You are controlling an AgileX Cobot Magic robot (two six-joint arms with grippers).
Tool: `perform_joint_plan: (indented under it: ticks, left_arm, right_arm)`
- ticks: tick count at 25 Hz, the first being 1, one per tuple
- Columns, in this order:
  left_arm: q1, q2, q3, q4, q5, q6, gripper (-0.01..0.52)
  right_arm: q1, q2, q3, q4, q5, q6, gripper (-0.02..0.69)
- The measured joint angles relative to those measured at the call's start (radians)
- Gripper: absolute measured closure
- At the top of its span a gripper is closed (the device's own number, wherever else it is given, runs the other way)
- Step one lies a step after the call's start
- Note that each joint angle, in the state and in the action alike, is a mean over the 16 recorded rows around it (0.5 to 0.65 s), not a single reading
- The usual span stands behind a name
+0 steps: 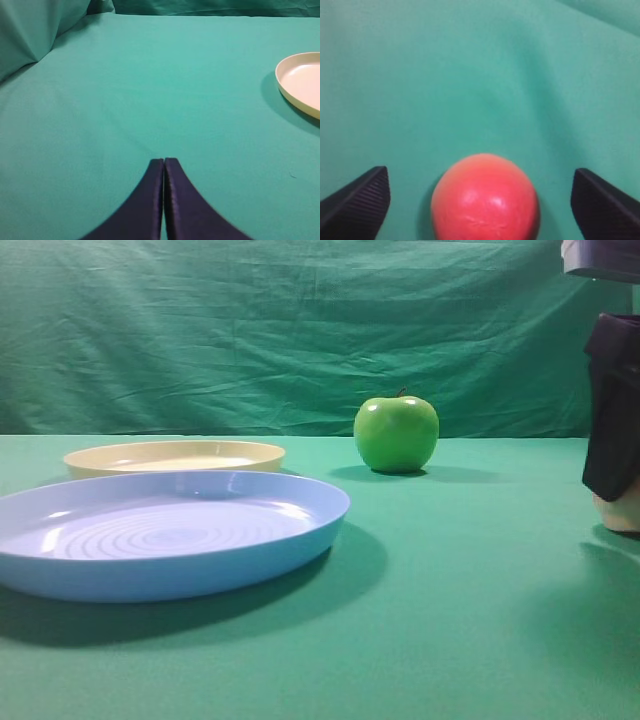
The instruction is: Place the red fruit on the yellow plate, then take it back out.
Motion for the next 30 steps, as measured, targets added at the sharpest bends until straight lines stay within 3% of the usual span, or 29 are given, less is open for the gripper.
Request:
perform_joint_plan:
  ticks: [4, 9, 13, 17, 21, 30]
  left_arm:
    - [0.000, 0.000, 0.000, 0.000, 0.000, 0.000, 0.514]
    - [0.000, 0.000, 0.000, 0.000, 0.000, 0.000, 0.514]
    - [0.000, 0.000, 0.000, 0.000, 0.000, 0.000, 0.514]
    - [0.000, 0.000, 0.000, 0.000, 0.000, 0.000, 0.514]
    - [0.000, 0.000, 0.000, 0.000, 0.000, 0.000, 0.514]
    - [0.000, 0.000, 0.000, 0.000, 0.000, 0.000, 0.514]
  right_arm:
    - [0.000, -0.007, -0.150, -0.018, 0.175, 0.011, 0.165]
    - [0.000, -0.053, -0.306, -0.025, 0.358, 0.034, 0.364]
    - [0.000, -0.128, -0.377, -0.026, 0.443, 0.055, 0.515]
    - [0.000, -0.238, -0.401, -0.021, 0.481, 0.071, 0.620]
    - [0.000, -0.371, -0.404, -0.010, 0.492, 0.082, 0.662]
    - [0.000, -0.671, -0.404, 0.012, 0.530, 0.105, 0.665]
